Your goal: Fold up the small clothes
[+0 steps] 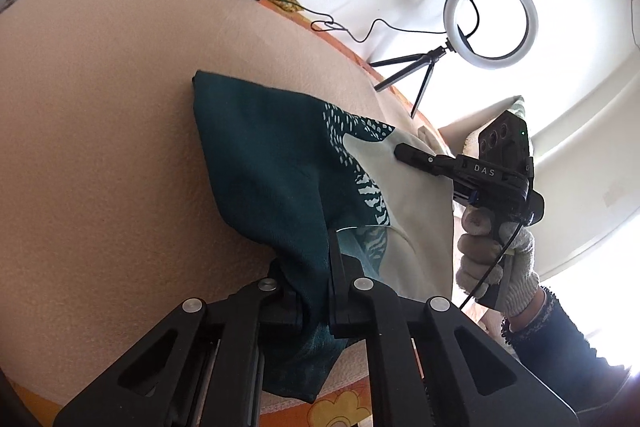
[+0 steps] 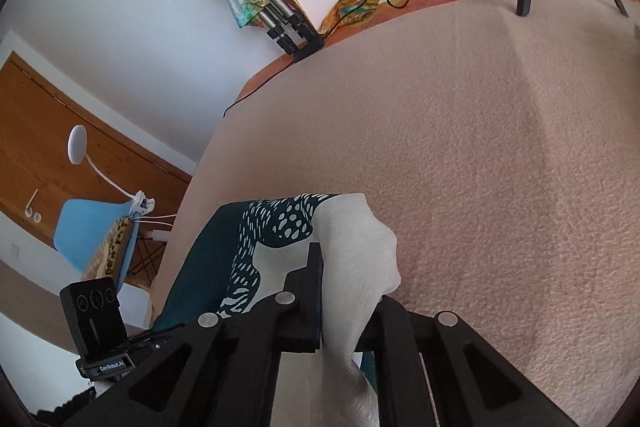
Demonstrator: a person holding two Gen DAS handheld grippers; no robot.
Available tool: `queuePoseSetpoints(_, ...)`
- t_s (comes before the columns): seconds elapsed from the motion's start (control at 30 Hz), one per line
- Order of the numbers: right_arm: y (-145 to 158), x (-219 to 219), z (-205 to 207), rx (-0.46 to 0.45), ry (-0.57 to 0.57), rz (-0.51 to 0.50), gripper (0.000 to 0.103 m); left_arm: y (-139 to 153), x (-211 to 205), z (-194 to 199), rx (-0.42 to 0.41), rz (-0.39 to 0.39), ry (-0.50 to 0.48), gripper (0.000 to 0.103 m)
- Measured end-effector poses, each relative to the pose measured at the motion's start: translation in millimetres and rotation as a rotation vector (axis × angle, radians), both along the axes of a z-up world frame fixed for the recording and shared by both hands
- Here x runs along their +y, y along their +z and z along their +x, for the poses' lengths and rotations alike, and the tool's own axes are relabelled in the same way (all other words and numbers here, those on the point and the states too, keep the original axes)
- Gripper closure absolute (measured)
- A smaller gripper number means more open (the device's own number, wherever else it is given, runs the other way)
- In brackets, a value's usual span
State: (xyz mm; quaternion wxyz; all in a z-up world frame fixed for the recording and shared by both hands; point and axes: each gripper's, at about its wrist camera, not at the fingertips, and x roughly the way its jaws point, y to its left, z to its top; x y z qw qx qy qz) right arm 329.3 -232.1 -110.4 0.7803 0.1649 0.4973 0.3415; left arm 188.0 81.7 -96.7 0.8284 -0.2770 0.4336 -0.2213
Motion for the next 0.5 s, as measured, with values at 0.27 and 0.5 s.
queuePoseSetpoints(0.27,56,-5,-7,-0.115,0.012,-0.053,0.101,30,-18,2,-0.078,0.012,-0.043,0.097)
queuePoseSetpoints(0.5,96,-26,-12,-0.199,0.006,-0.098,0.101,53,-47,13,-0.135,0.007,-0.091,0.097)
